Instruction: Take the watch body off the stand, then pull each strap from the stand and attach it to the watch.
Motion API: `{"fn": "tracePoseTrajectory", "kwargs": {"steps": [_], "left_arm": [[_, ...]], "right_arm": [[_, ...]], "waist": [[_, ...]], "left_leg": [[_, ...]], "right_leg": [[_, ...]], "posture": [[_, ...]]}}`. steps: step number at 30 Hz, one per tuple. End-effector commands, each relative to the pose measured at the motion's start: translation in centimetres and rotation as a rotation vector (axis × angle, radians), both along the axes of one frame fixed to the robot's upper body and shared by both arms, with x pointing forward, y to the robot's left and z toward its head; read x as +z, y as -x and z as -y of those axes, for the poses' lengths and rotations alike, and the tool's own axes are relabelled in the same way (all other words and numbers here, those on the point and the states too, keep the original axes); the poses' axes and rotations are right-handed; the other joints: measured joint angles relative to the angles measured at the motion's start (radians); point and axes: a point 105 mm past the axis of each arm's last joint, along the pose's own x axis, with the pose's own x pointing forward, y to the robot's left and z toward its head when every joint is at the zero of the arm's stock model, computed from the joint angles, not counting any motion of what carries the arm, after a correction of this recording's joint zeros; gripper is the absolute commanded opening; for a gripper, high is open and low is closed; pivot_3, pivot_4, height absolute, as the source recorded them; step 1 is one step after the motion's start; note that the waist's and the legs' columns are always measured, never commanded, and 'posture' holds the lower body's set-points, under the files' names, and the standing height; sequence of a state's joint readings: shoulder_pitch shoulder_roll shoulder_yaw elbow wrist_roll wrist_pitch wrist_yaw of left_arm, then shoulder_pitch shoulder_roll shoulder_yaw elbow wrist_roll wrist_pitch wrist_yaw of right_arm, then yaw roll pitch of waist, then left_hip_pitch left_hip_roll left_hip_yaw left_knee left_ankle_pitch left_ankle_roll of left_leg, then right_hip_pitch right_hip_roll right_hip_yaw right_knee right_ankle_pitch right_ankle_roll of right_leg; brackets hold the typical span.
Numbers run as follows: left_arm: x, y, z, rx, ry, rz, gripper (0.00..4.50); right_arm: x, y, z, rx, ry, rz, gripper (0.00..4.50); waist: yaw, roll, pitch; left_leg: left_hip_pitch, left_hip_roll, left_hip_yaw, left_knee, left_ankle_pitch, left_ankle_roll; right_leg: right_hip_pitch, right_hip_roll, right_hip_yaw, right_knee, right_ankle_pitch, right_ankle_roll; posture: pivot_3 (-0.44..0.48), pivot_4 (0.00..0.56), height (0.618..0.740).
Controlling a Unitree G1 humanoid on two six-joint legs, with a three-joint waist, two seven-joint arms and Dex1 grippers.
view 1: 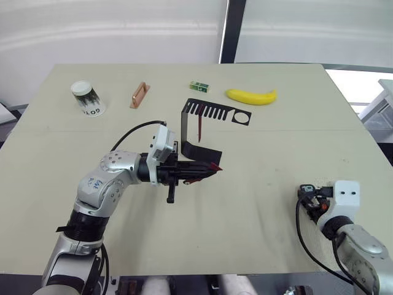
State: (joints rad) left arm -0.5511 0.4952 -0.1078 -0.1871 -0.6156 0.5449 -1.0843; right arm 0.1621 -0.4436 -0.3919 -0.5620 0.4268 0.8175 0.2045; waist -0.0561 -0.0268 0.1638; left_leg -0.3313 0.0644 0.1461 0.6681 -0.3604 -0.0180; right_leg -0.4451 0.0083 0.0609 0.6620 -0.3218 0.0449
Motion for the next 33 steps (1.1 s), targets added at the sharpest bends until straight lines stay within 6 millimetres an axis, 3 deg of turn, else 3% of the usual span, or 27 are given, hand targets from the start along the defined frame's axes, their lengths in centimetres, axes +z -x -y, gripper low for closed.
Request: {"fn": "tracePoseTrajectory", "kwargs": {"steps": [1, 7, 12, 23, 33], "left_arm": [[0.4, -0.3, -0.2, 0.022, -0.028, 0.095, 0.00], [-0.3, -1.1, -0.1, 0.018, -0.131, 0.300, 0.00], [-1.3, -0.9, -0.3, -0.040, -0.229, 0.424, 0.00], [-2.1, -1.6, -0.3, -0.040, -0.323, 0.595, 0.00], [-1.9, -1.6, 0.2, -0.040, -0.317, 0.653, 0.00]], "right_arm": [[2.4, 0.1, -2.3, 0.224, -0.014, -0.005, 1.51], [5.0, 0.9, -6.5, 0.639, -0.060, -0.161, 1.51], [6.7, 1.2, -10.4, 0.889, -0.272, -0.313, 1.51], [7.2, -0.7, -14.1, 1.005, -0.538, -0.509, 1.51], [7.5, -1.9, -14.7, 0.988, -0.667, -0.561, 1.51]], "waist": [[-0.001, 0.000, 0.000], [0.000, 0.001, 0.001], [-0.003, 0.000, 0.001], [-0.001, 0.000, 0.001], [-0.004, 0.000, 0.001]], "left_leg": [[0.000, 0.000, 0.000, 0.000, 0.000, 0.000], [0.000, 0.000, 0.000, 0.001, 0.000, 0.000], [-0.002, 0.000, -0.001, 0.000, 0.000, 0.001], [-0.004, 0.000, -0.002, 0.001, 0.000, 0.002], [-0.004, 0.001, -0.001, 0.001, 0.000, 0.002]], "right_leg": [[0.000, 0.000, 0.000, 0.000, 0.000, 0.000], [0.000, 0.001, 0.000, 0.000, 0.000, 0.000], [0.000, 0.000, 0.000, -0.002, 0.000, 0.000], [-0.001, -0.001, -0.001, -0.002, 0.000, 0.001], [-0.002, -0.001, -0.001, -0.001, 0.000, 0.001]], "posture": [[0.000, 0.150, 0.740], [0.000, 0.150, 0.740], [0.000, 0.150, 0.740], [0.000, 0.150, 0.740], [0.000, 0.150, 0.740]]}}
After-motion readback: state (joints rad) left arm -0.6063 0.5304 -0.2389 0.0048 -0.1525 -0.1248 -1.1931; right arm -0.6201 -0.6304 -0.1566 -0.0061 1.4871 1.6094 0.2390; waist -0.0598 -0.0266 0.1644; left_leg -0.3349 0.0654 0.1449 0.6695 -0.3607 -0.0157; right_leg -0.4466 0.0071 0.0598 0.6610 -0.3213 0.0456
